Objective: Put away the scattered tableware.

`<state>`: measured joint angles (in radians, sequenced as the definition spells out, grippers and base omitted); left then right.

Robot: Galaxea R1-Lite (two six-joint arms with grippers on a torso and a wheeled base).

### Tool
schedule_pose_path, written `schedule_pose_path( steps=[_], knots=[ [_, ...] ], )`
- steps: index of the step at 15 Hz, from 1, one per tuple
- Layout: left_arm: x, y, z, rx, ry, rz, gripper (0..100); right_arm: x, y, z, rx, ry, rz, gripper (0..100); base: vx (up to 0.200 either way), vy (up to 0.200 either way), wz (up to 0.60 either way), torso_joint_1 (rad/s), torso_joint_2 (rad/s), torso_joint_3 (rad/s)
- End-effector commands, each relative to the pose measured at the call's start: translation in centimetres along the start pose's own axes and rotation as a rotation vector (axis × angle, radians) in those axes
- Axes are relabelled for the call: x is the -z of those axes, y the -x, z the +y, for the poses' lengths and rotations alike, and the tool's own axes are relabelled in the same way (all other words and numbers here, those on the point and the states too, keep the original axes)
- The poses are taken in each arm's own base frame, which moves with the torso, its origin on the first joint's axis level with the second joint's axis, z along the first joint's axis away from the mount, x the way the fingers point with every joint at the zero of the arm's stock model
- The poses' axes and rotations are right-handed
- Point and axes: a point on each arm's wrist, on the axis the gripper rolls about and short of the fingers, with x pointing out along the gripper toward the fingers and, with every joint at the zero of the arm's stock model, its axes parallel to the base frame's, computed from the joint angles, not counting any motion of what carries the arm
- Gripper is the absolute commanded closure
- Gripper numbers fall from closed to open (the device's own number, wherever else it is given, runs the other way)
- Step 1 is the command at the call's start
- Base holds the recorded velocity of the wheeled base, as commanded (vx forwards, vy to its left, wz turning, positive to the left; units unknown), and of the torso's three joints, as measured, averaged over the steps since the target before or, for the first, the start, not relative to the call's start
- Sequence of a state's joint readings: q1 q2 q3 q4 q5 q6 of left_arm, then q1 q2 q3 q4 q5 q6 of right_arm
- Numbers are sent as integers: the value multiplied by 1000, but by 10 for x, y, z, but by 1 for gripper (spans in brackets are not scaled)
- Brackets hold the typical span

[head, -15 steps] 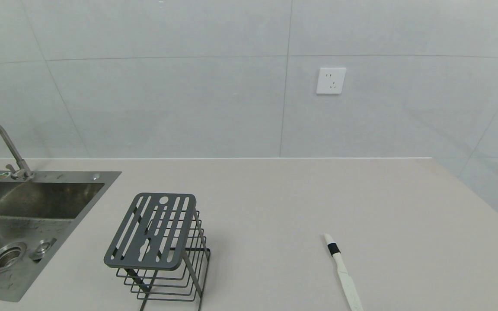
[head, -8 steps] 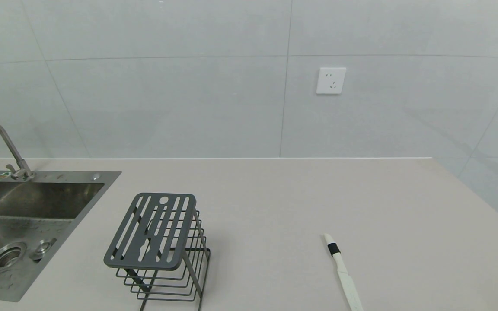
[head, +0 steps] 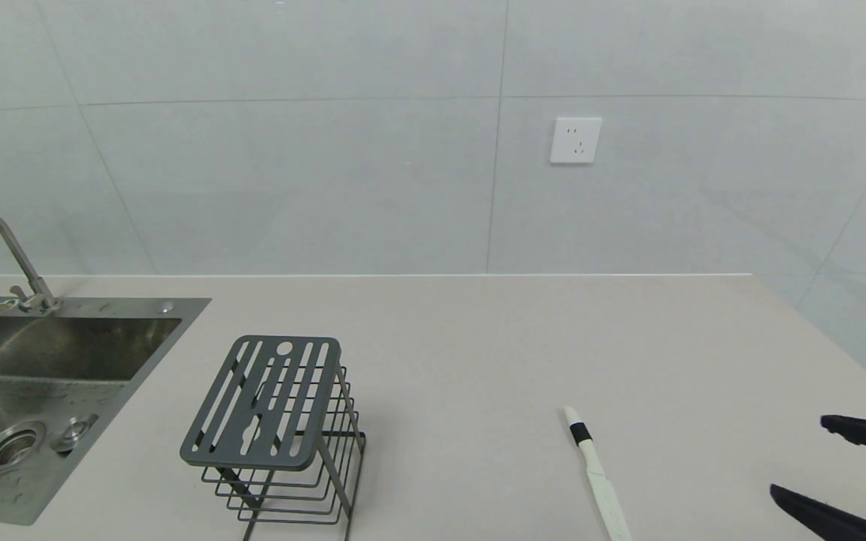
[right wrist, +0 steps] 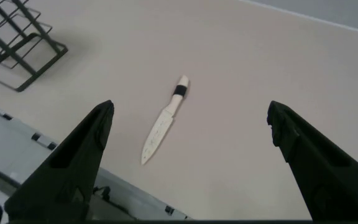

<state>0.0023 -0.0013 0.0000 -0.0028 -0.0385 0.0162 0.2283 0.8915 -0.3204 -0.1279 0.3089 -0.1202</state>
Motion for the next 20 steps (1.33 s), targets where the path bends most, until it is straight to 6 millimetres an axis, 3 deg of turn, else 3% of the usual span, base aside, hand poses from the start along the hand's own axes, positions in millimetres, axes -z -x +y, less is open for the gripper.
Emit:
schedule_pose_path(
  steps=[1, 3, 7, 11, 14, 20],
  knots=[
    [0, 0, 0, -1, 1, 1, 0, -7, -46, -2, -104, 0, 144, 0, 0, 0, 0, 0, 0, 0],
    [0, 0, 0, -1, 1, 1, 0, -6, -73, -5, -114, 0, 182, 0, 0, 0, 0, 0, 0, 0],
    [0, 0, 0, -1, 1, 1, 0, -12, -80, -7, -86, -4, 181, 0, 0, 0, 0, 0, 0, 0],
    [0, 0, 0, -1, -1, 1, 0, -15, -103, 0, -8, -104, 250, 0, 0, 0, 0, 0, 0, 0],
    [0, 0, 0, -1, -1, 1, 0, -4, -129, 12, 67, -190, 357, 0, 0, 0, 0, 0, 0, 0],
    [0, 0, 0, 1, -1, 1, 0, 12, -153, 11, 90, -211, 465, 0, 0, 0, 0, 0, 0, 0]
  ],
)
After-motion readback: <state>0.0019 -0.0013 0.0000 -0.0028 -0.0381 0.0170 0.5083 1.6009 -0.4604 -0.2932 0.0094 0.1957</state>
